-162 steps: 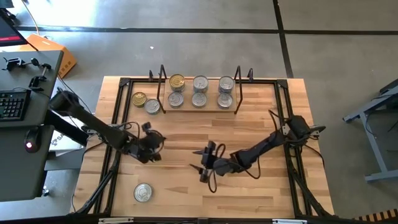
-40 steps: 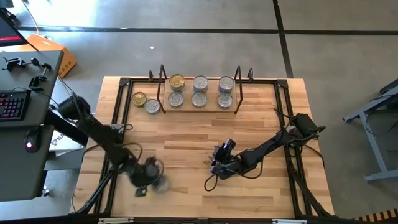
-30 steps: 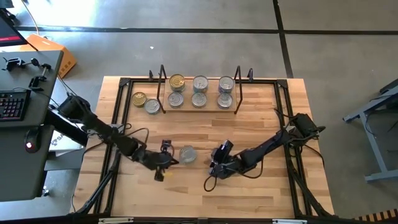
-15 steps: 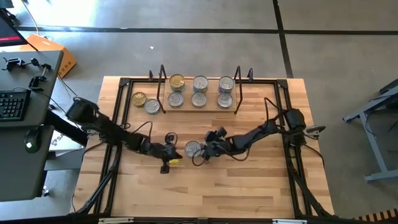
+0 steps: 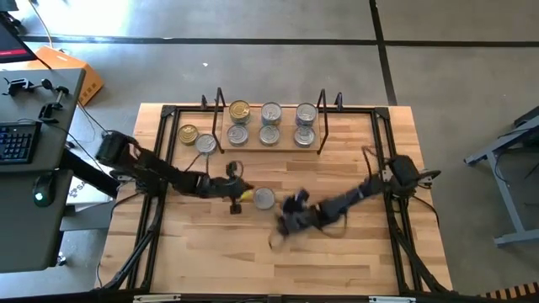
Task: Stack canned seafood by type on shelf
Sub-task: Stack the blue tuna can on top of the blue tuna can on the shelf
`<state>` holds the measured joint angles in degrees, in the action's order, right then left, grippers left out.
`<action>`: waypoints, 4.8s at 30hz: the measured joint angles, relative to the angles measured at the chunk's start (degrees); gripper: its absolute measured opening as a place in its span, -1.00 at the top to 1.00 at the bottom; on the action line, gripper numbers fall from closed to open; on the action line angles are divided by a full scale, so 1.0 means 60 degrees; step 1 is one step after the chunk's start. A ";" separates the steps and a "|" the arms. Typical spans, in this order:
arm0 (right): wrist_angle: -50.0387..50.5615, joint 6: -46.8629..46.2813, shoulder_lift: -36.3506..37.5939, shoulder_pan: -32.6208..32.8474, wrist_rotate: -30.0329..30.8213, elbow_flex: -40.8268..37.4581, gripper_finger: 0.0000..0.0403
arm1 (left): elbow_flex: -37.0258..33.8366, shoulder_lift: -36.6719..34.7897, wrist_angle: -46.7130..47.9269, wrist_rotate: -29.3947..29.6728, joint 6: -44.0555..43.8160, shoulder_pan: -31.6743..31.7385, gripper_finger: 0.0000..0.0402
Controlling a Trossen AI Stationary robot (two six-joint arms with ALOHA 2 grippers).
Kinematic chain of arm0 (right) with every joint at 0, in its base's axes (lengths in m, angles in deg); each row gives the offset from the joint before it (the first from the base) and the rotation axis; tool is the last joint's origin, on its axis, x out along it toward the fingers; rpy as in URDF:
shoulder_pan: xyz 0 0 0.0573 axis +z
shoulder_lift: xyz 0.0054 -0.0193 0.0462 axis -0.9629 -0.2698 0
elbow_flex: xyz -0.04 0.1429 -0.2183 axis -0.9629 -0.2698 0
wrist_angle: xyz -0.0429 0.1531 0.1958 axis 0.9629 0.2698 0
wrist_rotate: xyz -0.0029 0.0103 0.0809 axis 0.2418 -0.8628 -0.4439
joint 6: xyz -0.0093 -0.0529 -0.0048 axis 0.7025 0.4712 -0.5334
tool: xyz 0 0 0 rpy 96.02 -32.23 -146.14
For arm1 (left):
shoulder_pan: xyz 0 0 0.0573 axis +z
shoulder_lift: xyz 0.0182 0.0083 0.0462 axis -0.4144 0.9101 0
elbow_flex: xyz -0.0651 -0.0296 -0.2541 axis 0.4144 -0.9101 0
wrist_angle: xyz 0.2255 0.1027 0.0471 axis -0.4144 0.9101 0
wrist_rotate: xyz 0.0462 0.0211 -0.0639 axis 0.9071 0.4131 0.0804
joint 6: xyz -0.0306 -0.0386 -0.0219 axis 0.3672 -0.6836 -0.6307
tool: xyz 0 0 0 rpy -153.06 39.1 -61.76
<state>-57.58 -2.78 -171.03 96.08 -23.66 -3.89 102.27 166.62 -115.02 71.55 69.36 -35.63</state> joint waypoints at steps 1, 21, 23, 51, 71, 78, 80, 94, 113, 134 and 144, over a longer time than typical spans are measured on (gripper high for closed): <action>0.0002 -0.0120 -0.0009 0.0342 0.0036 0.0020 -0.25 | 0.0013 -0.0287 0.0201 0.0365 -0.0016 -0.0010 1.00; -0.2052 0.2827 -0.0075 0.1268 0.1730 -0.0050 -0.25 | -0.0012 -0.0854 0.1911 0.0008 -0.1217 -0.0304 1.00; -0.2442 0.2993 -0.0071 0.1074 0.1673 -0.0049 -0.25 | -0.0012 -0.0431 0.1602 -0.0073 -0.1214 -0.0245 1.00; -0.2695 0.8875 -0.0479 -0.0741 0.0192 0.0348 0.20 | -0.0005 -0.0346 -0.0565 0.0908 0.1744 -0.1675 1.00; -0.3244 0.6102 -0.0415 -0.0372 -0.1537 0.0348 0.98 | 0.0438 0.0826 -0.1541 0.0056 0.6302 -0.1575 -0.02; -0.2721 0.6060 -0.0032 -0.0232 -0.1780 0.0319 0.99 | 0.0771 0.1377 -0.1104 -0.0697 0.6306 -0.1557 -0.09; -0.2684 0.5994 0.0006 -0.0232 -0.1896 0.0319 0.99 | 0.0791 0.1507 -0.0939 -0.0716 0.6250 -0.1522 -0.05; -0.2448 0.6303 0.0910 0.0127 -0.2327 0.0321 1.00 | 0.1146 0.1663 -0.0866 -0.1680 0.5634 -0.1385 0.93; -0.1025 0.6274 0.1932 0.1064 -0.2653 0.0333 0.51 | 0.4175 0.1671 0.3299 -0.2575 0.3616 -0.1203 1.00; 0.0784 0.7553 0.1824 0.1606 0.0257 0.0341 0.12 | 0.4356 0.1664 0.3031 -0.3676 0.1277 -0.0376 1.00; 0.0858 0.7848 0.1685 0.1571 0.1193 0.0342 -0.23 | 0.4356 0.1663 0.2960 -0.3683 0.1076 -0.0376 1.00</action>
<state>-52.44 44.31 -160.92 105.50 -16.50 -1.84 128.41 176.60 -97.26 49.45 75.81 -37.89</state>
